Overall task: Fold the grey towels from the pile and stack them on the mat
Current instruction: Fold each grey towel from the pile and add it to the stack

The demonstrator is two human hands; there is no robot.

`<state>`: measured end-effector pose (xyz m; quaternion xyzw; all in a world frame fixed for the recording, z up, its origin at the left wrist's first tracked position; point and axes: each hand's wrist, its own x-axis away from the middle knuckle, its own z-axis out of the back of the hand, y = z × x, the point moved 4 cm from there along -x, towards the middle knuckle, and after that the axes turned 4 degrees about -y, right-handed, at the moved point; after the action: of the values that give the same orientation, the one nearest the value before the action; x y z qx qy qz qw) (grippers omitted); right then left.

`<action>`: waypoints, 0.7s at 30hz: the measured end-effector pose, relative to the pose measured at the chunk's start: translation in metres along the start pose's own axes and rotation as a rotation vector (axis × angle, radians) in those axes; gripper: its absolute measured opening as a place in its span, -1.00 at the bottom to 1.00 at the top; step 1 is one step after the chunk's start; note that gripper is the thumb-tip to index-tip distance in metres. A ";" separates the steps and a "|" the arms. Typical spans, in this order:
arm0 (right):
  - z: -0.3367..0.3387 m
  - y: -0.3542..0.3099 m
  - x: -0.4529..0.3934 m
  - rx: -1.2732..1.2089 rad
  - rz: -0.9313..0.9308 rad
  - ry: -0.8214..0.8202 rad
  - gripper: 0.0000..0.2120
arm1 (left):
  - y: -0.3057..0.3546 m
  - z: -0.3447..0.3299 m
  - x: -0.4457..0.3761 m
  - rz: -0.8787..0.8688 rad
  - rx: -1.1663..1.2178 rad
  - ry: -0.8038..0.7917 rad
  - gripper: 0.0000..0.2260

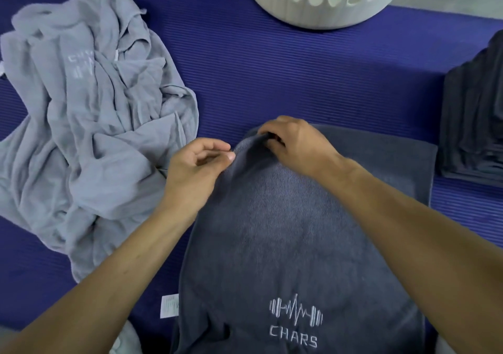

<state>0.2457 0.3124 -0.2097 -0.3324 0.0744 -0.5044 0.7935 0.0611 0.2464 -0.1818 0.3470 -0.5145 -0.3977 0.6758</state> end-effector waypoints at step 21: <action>-0.009 0.018 0.036 -0.320 -0.110 0.094 -0.58 | 0.003 -0.031 -0.042 0.264 -0.211 -0.154 -0.94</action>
<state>0.2730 0.2824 -0.2196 -0.4341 0.1724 -0.5437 0.6973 0.0856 0.2872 -0.2036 0.1721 -0.5610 -0.3827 0.7136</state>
